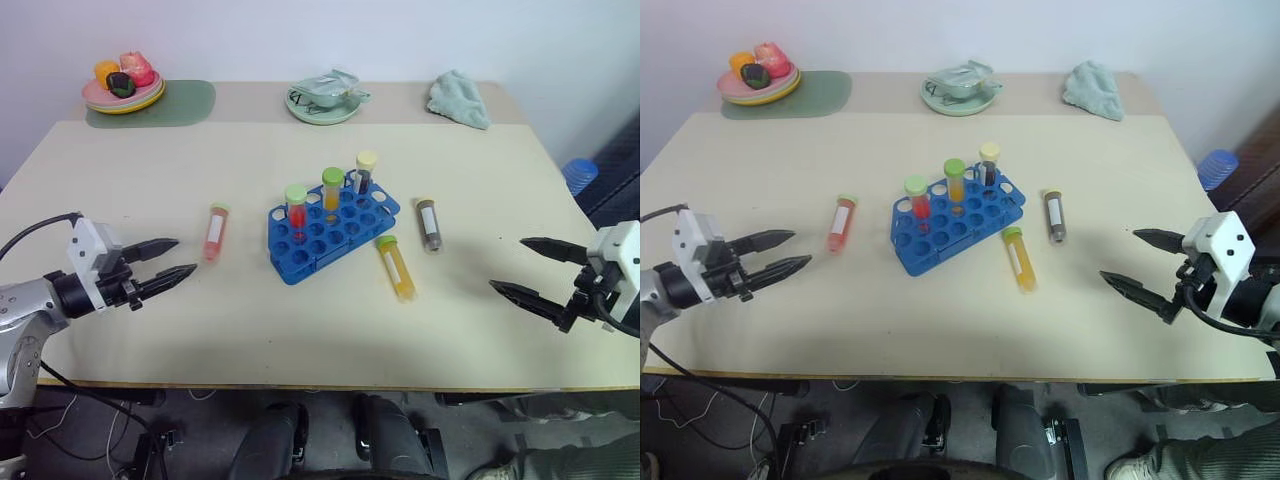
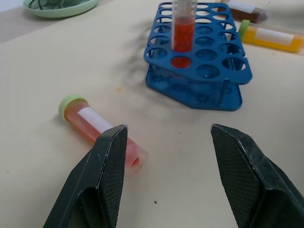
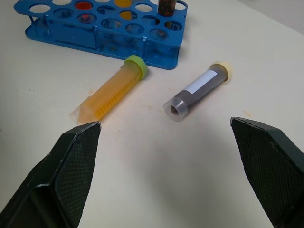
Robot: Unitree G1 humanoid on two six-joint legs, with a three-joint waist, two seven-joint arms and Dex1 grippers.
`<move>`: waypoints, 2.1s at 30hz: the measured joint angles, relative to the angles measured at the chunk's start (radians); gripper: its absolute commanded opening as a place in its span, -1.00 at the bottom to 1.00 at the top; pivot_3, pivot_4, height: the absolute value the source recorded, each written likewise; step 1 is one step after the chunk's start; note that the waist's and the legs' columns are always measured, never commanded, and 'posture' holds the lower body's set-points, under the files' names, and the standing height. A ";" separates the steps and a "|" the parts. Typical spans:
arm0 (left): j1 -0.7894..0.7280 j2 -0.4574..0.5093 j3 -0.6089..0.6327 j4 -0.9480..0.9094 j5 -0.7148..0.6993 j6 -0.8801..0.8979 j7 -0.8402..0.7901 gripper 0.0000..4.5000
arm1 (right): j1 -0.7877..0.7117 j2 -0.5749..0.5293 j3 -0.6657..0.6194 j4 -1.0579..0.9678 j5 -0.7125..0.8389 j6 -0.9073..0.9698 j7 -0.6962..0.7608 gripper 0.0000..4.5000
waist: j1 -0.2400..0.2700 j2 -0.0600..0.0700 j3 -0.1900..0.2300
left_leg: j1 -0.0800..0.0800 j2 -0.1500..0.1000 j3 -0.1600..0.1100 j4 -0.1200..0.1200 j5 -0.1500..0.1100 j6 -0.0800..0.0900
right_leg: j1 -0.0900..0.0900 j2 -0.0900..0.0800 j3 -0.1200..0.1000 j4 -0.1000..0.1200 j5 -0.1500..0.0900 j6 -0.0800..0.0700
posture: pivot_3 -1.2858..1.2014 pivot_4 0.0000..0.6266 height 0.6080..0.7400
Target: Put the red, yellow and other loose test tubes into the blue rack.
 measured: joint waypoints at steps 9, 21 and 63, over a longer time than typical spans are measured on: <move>-0.001 -0.015 0.000 -0.006 -0.003 0.002 -0.003 0.25 | 0.002 0.004 -0.004 -0.006 0.001 0.000 -0.007 1.00 | -0.001 0.000 0.000 | 0.000 0.000 0.000 0.000 0.000 0.000 | 0.000 0.000 0.000 0.000 0.000 0.000 | 0.03 -0.52 1.00; -0.034 -0.060 -0.057 0.016 0.016 -0.052 -0.055 0.25 | -0.116 0.002 0.113 -0.036 -0.019 0.152 -0.177 1.00 | -0.002 0.000 0.000 | 0.000 0.000 0.000 0.000 0.000 0.000 | 0.000 0.000 0.000 0.000 0.000 0.000 | 0.03 -0.52 1.00; -0.178 -0.226 -0.298 -0.008 0.087 -0.110 -0.071 0.27 | -1.409 0.397 0.873 1.478 -0.564 0.279 -0.231 -0.08 | -0.039 0.001 -0.001 | 0.002 -0.005 0.002 0.003 0.005 -0.004 | -0.003 -0.003 -0.002 0.011 0.004 0.004 | 0.03 -0.52 1.00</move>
